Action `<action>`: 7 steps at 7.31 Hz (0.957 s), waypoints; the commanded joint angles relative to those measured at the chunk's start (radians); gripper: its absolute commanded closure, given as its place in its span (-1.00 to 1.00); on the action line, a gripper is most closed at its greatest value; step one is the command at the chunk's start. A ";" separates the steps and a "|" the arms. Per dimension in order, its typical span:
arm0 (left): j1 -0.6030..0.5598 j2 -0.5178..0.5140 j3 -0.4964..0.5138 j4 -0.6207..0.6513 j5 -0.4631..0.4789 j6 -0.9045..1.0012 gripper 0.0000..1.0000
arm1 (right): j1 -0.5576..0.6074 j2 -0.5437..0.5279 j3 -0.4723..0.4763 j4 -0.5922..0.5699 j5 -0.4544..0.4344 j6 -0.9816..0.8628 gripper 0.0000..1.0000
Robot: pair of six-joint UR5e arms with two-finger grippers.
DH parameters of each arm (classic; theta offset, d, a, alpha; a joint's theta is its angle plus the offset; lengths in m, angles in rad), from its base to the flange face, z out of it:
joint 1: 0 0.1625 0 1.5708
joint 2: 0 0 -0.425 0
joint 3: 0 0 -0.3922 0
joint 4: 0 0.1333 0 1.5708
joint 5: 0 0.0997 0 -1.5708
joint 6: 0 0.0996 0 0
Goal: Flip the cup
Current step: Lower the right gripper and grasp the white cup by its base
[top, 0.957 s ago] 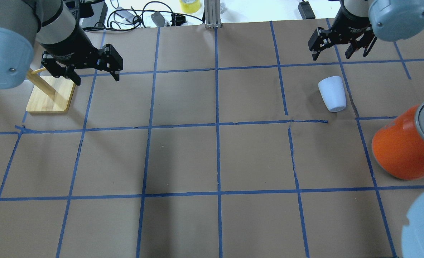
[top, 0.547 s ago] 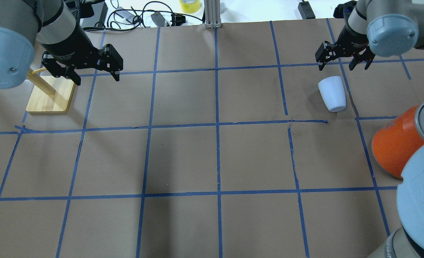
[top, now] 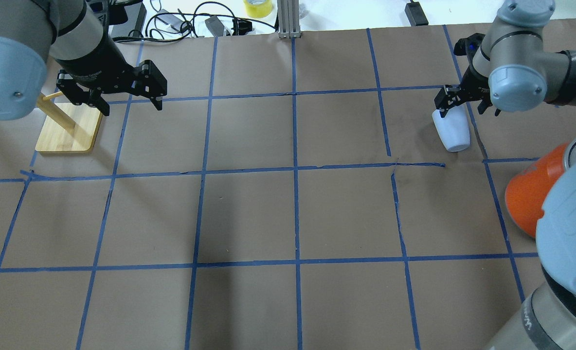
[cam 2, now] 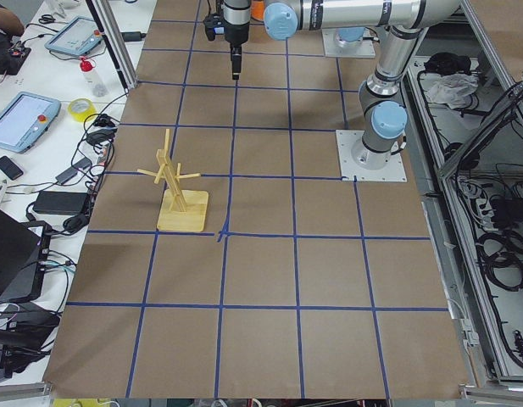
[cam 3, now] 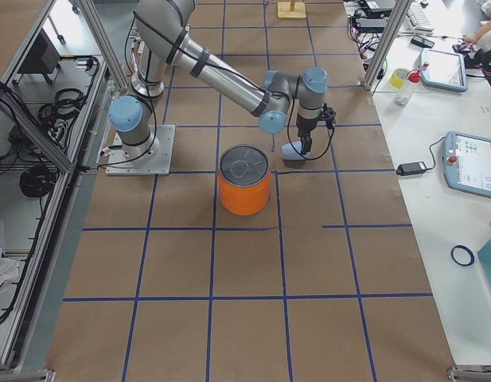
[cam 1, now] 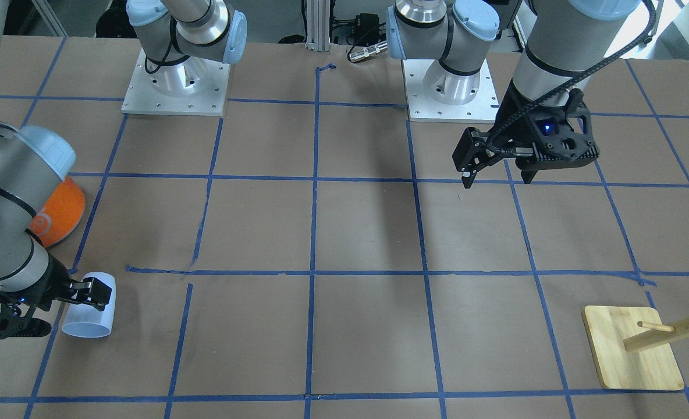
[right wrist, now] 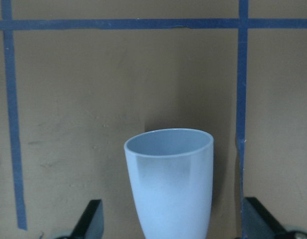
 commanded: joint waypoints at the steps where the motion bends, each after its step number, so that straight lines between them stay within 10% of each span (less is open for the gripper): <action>1: 0.000 -0.001 0.000 0.000 0.000 -0.002 -1.00 | -0.002 0.027 0.012 -0.030 0.001 -0.004 -1.00; 7: 0.000 -0.001 0.000 0.002 0.000 0.002 -1.00 | 0.003 0.081 0.018 -0.104 0.039 0.000 -1.00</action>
